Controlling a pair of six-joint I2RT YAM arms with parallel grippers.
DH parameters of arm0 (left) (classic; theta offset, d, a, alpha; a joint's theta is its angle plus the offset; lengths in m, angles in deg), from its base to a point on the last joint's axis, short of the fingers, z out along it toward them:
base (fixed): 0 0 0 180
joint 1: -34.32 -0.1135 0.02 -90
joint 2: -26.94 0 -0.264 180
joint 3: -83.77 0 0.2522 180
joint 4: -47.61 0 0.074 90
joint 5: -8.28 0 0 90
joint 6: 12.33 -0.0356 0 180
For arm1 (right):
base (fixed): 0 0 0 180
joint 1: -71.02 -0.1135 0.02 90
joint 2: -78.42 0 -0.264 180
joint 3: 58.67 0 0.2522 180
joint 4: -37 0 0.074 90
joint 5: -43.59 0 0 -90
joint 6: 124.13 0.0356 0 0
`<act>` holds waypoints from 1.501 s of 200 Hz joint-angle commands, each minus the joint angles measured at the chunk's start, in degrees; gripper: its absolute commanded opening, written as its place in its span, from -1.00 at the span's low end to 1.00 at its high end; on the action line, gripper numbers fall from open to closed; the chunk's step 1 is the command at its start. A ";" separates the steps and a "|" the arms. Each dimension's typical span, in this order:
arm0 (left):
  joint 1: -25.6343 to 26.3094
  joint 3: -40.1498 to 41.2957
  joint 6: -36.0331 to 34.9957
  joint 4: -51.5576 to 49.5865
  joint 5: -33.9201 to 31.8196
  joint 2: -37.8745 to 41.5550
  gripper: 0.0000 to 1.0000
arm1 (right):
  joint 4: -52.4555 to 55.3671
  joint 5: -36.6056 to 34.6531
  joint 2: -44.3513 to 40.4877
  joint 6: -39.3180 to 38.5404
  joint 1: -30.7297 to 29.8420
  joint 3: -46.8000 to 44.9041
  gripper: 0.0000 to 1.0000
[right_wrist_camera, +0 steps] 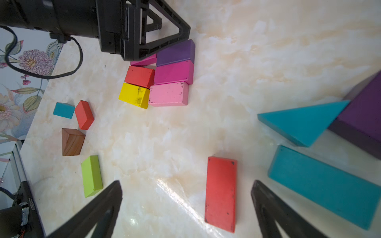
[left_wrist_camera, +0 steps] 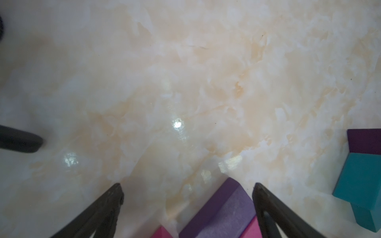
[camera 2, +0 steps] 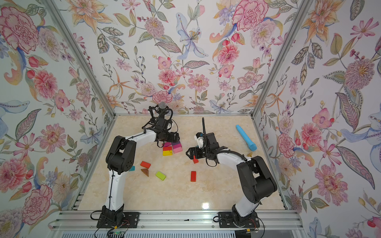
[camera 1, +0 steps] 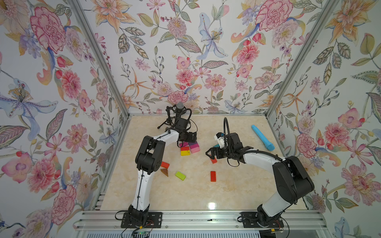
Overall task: Assemble a piece of candy with building blocks
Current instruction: Assemble the building blocks at the center of the board.
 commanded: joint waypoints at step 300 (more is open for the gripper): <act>1.20 16.38 9.12 11.30 -3.72 15.60 0.98 | -0.78 -0.60 -0.63 -0.92 1.01 -0.81 0.99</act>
